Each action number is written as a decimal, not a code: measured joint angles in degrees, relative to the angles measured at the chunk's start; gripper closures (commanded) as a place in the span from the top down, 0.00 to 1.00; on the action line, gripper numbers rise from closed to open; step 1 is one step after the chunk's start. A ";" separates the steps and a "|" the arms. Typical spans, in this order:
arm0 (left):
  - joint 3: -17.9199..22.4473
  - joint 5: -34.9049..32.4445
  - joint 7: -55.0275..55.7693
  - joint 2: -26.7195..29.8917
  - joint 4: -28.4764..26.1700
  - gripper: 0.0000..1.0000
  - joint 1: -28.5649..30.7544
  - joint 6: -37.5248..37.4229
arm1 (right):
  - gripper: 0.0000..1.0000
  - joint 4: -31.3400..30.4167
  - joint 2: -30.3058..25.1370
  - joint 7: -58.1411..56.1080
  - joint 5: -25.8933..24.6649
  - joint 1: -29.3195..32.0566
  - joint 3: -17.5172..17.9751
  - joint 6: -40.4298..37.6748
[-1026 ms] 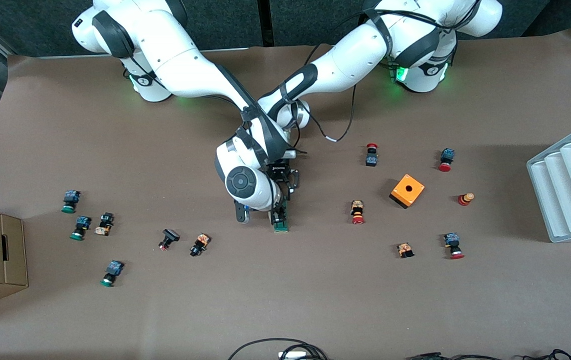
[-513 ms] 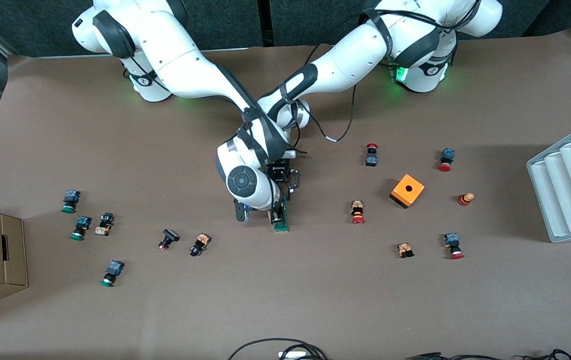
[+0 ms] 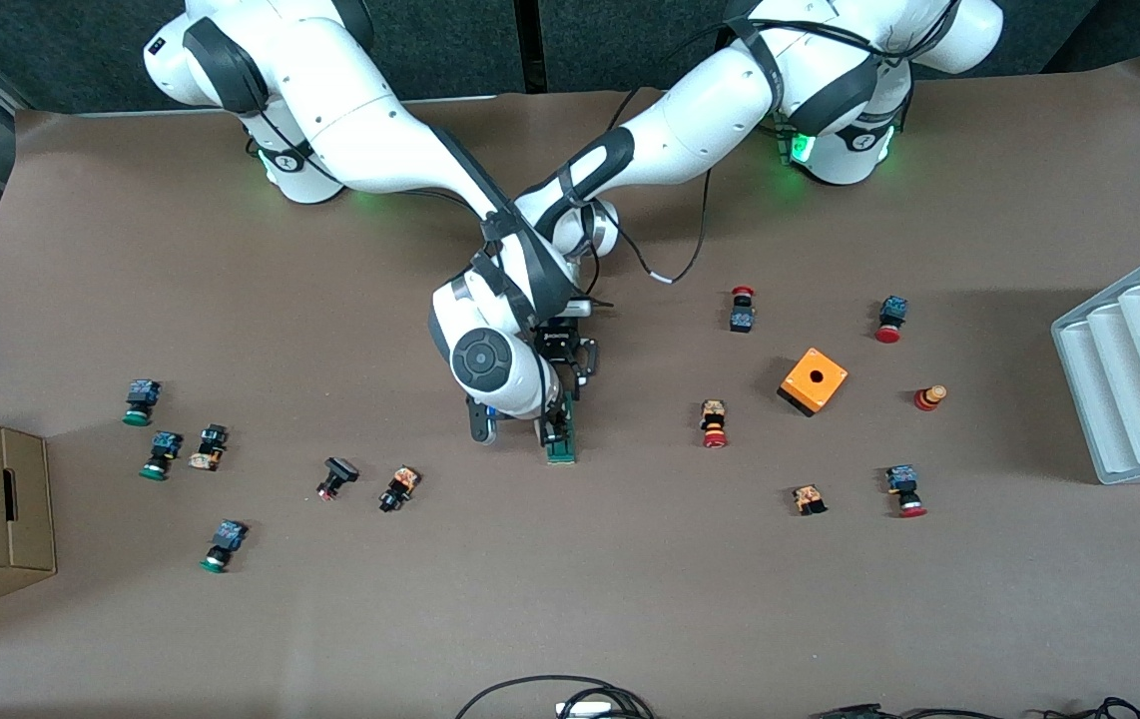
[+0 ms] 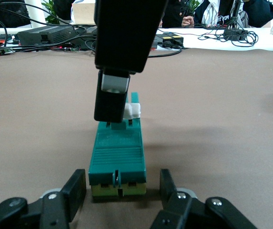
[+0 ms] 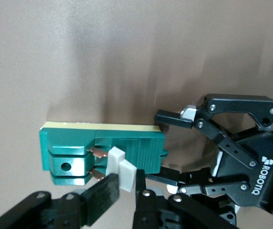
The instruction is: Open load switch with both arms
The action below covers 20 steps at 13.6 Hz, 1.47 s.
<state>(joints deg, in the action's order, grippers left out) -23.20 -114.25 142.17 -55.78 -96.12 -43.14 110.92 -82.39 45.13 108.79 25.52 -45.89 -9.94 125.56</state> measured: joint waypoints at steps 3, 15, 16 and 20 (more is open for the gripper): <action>0.00 0.00 0.00 0.00 0.00 0.70 0.00 0.00 | 0.11 -0.24 -0.08 0.00 0.00 -0.19 0.01 0.00; 0.00 0.00 0.00 0.00 0.00 0.70 0.00 0.00 | 0.13 -1.63 -0.04 0.00 -0.02 -0.40 0.18 1.09; 0.00 0.00 0.00 0.00 0.00 0.70 0.00 0.00 | 0.18 -1.59 -0.11 0.00 -0.02 -0.38 0.15 1.14; 0.00 0.00 0.00 0.00 0.00 0.70 0.00 0.00 | 0.73 -1.02 -2.43 -0.04 -0.02 0.85 -0.11 -0.28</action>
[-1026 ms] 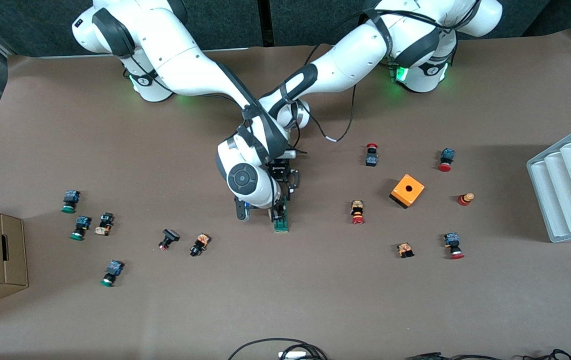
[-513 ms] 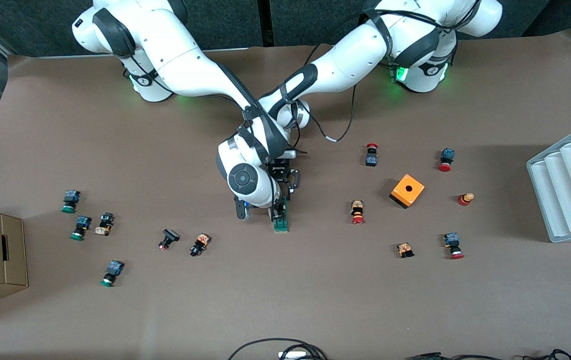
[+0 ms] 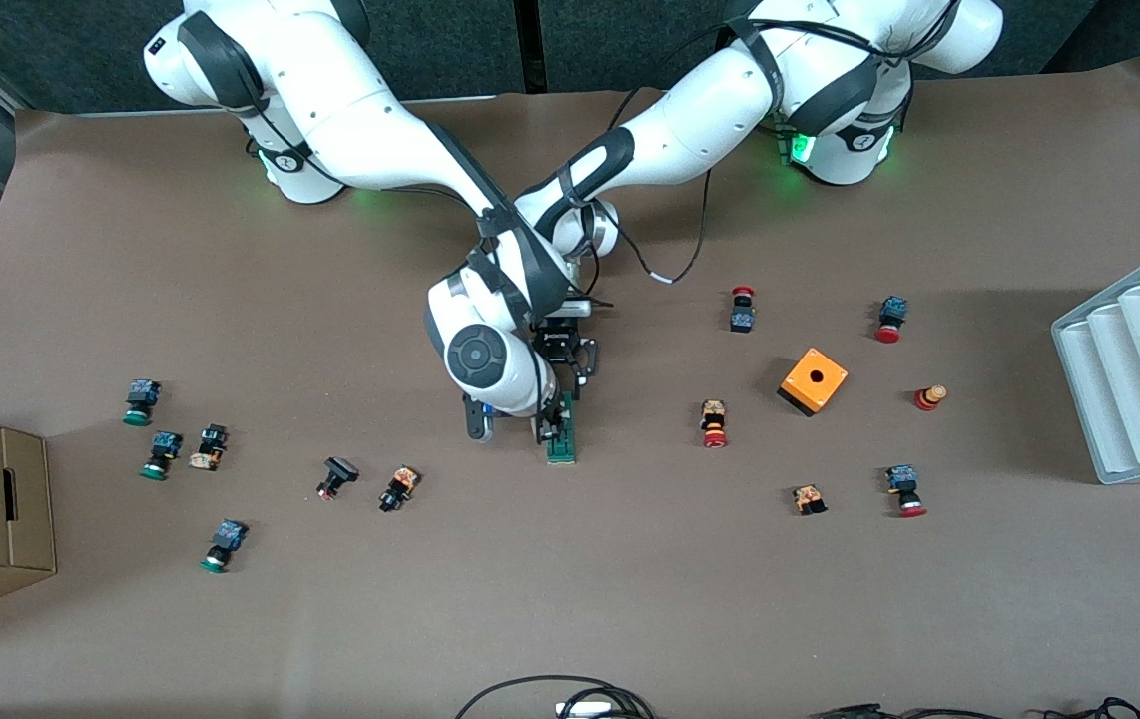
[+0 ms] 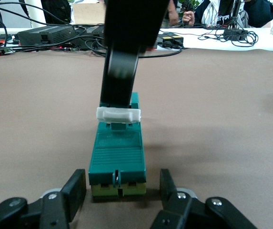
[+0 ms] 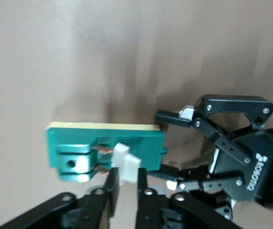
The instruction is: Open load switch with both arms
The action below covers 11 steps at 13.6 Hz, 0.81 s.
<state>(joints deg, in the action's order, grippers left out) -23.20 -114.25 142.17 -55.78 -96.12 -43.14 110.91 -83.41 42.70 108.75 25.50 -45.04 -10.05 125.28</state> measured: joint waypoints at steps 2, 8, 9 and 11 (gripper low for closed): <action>0.00 0.00 0.00 0.00 0.00 0.70 0.00 0.00 | 0.81 0.24 -2.35 -0.21 0.00 1.08 -0.11 -1.73; 0.07 0.08 0.33 -0.16 0.00 1.00 0.01 -0.01 | 0.93 0.52 -8.97 -13.14 -5.30 6.37 -0.28 -9.48; 0.08 0.08 0.42 -0.20 0.01 1.00 0.01 -0.01 | 0.93 0.54 -10.02 -17.40 -5.43 7.76 -0.33 -11.23; 0.07 0.08 0.42 -0.21 0.02 1.00 0.01 -0.01 | 0.95 0.55 -12.19 -26.90 -6.44 11.02 -0.42 -14.87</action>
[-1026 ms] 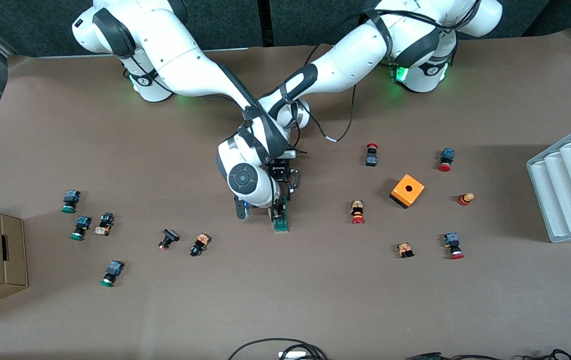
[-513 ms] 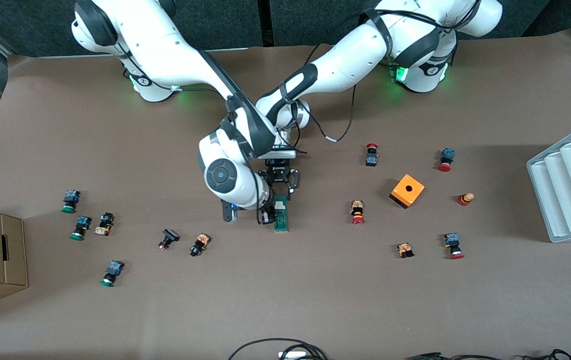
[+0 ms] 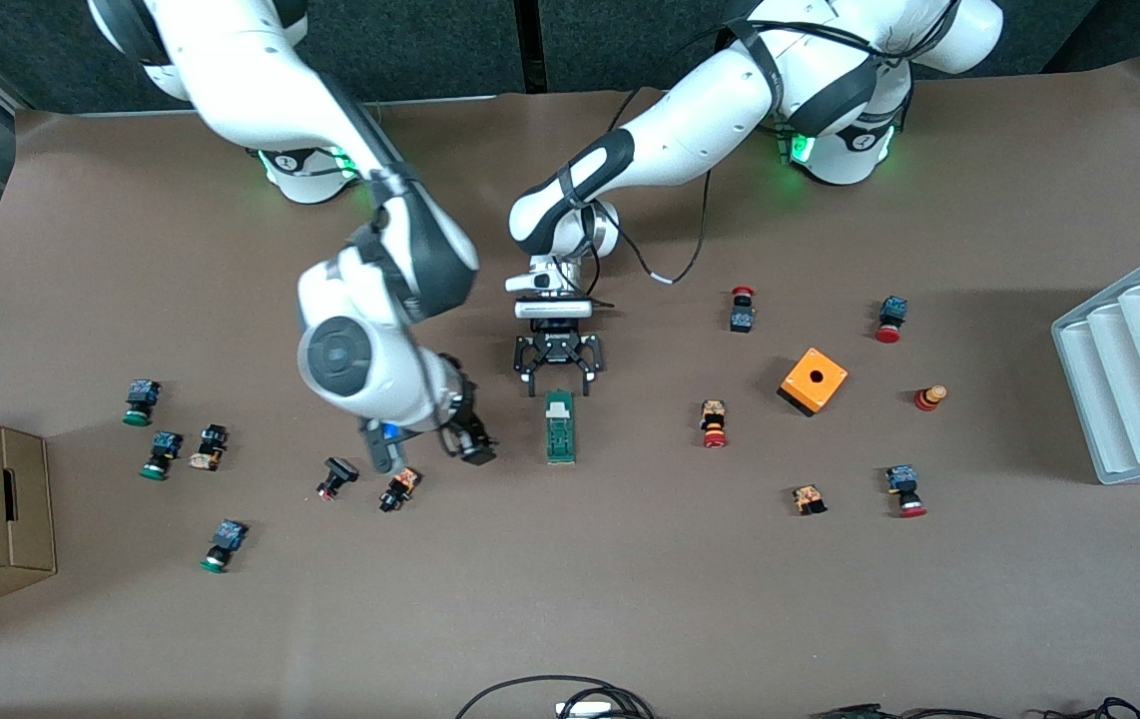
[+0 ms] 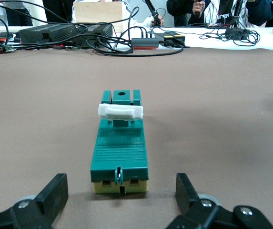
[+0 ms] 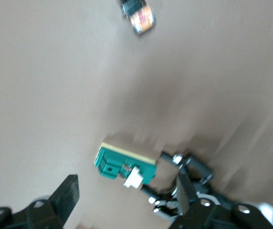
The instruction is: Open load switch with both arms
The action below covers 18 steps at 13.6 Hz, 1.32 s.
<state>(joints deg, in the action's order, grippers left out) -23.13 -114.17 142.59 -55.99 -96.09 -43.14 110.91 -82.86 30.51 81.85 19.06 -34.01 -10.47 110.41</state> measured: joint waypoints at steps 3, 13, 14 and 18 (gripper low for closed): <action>-0.05 0.22 -0.01 0.00 0.16 1.00 0.00 0.11 | 0.99 -0.09 -3.29 -13.17 -0.58 5.41 -0.06 -4.45; -1.49 22.48 -24.01 4.02 5.48 1.00 -0.02 2.54 | 1.00 -14.03 -22.81 -50.10 -11.72 23.53 7.55 -10.62; -1.63 26.59 -28.99 4.87 6.47 1.00 -0.02 2.56 | 1.00 -14.88 -24.24 -52.38 -12.63 24.48 7.59 -11.21; -1.69 44.09 -51.08 9.64 10.13 1.00 0.07 2.61 | 1.00 -16.29 -27.26 -60.80 -14.20 27.17 7.62 -12.08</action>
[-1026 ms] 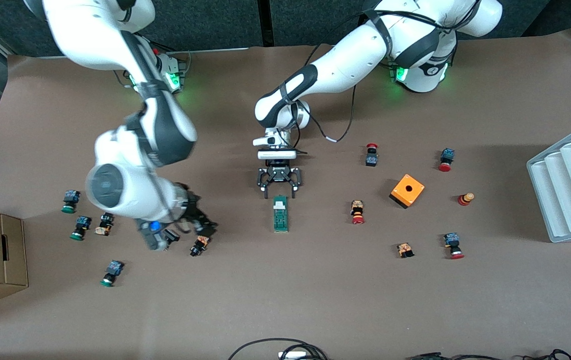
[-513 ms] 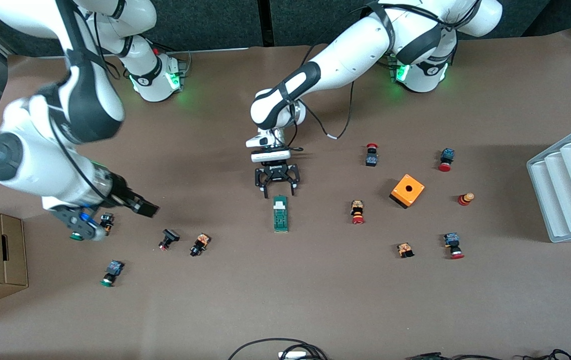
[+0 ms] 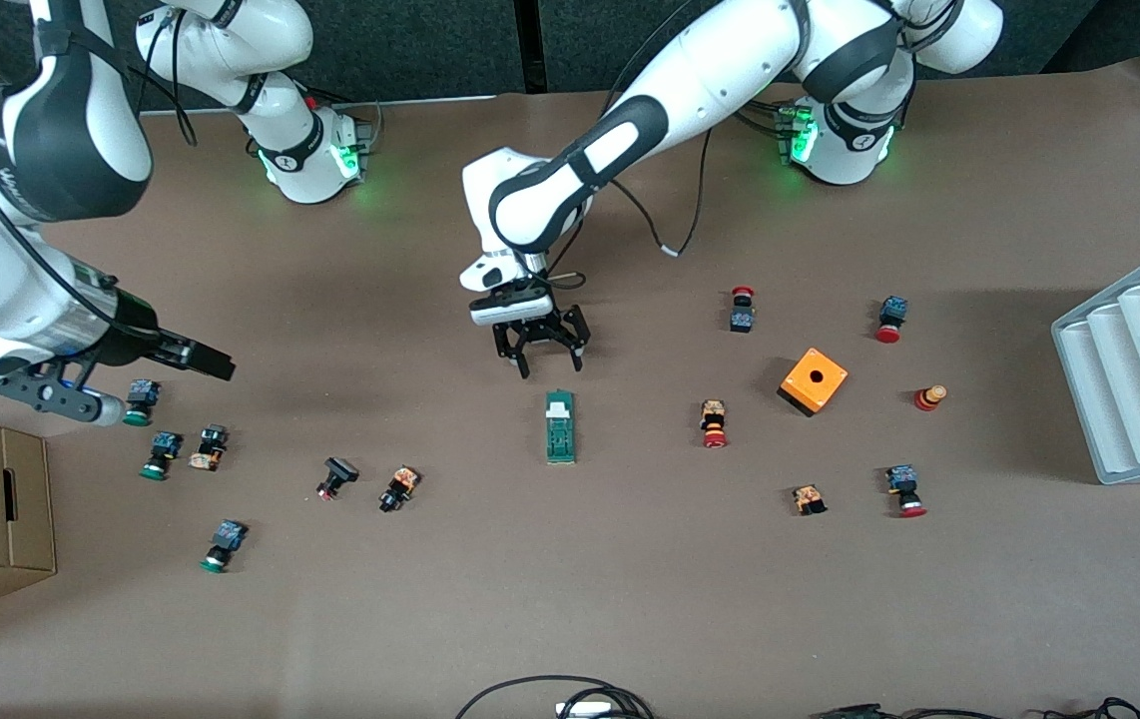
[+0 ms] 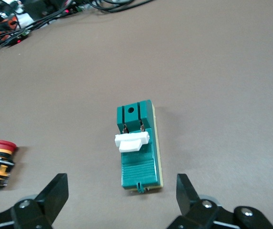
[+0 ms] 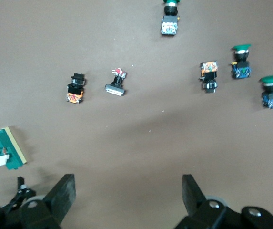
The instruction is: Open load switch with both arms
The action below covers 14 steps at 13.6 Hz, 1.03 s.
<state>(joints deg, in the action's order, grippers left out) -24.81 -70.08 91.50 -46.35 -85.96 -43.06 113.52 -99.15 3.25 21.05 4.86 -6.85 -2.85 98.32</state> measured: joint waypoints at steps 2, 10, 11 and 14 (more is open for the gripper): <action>0.15 7.89 -10.24 1.94 1.76 1.00 0.14 -0.17 | 1.00 -0.09 -0.54 -5.56 -0.04 2.22 -0.10 -0.01; 0.87 40.55 -51.31 10.94 4.35 1.00 11.29 -0.76 | 1.00 0.02 -2.29 -12.10 -2.78 5.61 -1.47 -0.01; 0.89 45.13 -54.69 11.73 4.35 1.00 12.91 -0.84 | 1.00 0.15 -2.29 -12.09 -3.22 5.61 -1.42 0.00; 0.95 55.45 -64.16 14.88 4.43 1.00 18.33 -5.58 | 1.00 0.22 -2.26 -12.09 -3.34 5.61 -1.41 0.00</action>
<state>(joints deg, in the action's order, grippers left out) -23.86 -14.63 27.34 -31.47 -81.54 -24.74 107.93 -98.93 0.99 8.96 1.51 -1.24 -4.26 98.32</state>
